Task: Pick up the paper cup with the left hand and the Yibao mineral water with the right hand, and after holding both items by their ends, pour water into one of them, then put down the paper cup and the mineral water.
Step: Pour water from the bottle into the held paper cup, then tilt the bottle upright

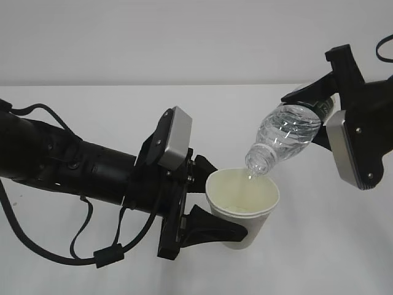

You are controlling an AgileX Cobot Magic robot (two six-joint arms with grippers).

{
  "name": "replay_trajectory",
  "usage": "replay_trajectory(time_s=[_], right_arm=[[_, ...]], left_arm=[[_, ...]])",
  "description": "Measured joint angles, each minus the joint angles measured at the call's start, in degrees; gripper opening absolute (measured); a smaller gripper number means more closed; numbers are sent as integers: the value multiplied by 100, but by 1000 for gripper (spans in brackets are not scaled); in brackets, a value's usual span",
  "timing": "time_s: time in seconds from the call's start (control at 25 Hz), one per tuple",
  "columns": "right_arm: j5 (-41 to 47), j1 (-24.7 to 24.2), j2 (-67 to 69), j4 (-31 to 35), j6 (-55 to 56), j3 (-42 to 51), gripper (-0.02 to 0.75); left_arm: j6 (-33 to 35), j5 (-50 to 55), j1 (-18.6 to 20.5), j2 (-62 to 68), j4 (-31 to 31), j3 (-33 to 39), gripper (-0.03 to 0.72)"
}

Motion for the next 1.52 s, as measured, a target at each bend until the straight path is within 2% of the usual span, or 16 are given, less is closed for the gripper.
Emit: replay_trajectory(time_s=[1.52], right_arm=[[0,0,0,-82,-68,0,435]], left_arm=[[0,0,0,0,10,0,475]])
